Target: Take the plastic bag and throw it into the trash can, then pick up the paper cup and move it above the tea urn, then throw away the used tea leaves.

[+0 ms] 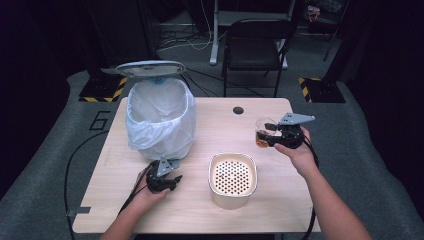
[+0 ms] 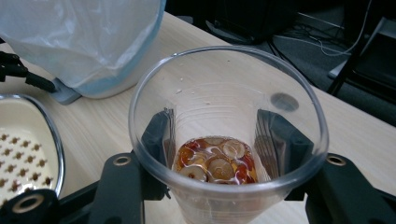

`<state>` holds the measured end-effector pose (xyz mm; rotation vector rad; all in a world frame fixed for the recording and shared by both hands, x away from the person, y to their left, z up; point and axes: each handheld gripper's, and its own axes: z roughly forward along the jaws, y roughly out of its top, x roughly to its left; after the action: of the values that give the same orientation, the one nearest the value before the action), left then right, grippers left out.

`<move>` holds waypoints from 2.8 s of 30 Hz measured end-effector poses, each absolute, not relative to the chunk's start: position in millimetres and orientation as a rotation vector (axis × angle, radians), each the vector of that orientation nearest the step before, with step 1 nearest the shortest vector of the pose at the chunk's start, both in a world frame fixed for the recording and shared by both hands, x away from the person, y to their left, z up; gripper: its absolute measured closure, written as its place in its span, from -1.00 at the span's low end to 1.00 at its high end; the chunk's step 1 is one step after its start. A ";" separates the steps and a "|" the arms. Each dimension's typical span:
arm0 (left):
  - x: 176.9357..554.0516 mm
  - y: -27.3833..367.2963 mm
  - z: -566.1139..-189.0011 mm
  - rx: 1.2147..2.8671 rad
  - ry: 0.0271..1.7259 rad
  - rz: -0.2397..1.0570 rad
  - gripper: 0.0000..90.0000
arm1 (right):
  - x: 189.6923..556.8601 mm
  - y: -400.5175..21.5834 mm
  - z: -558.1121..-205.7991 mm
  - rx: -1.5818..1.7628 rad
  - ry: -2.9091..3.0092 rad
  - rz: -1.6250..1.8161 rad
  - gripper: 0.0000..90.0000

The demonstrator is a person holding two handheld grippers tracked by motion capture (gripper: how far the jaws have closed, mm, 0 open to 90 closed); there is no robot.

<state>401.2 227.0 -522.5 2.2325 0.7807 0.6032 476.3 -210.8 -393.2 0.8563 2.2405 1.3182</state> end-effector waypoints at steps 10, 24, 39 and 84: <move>401.3 227.1 -522.5 2.233 0.779 0.602 -0.20 | 492.7 -186.6 -379.0 0.744 2.275 1.340 0.07; 401.4 227.2 -522.5 2.234 0.777 0.603 -0.20 | 499.2 -164.9 -377.0 0.599 2.275 1.417 0.07; 401.3 227.1 -522.5 2.233 0.779 0.603 -0.20 | 478.6 -149.6 -363.0 0.347 2.289 1.405 0.08; 401.0 226.9 -522.8 2.231 0.780 0.607 -0.20 | 416.3 -127.1 -364.6 -0.269 2.159 0.997 0.11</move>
<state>401.0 226.9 -522.8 2.2306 0.7804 0.6071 416.3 -127.1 -364.6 -0.2689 2.1591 0.9975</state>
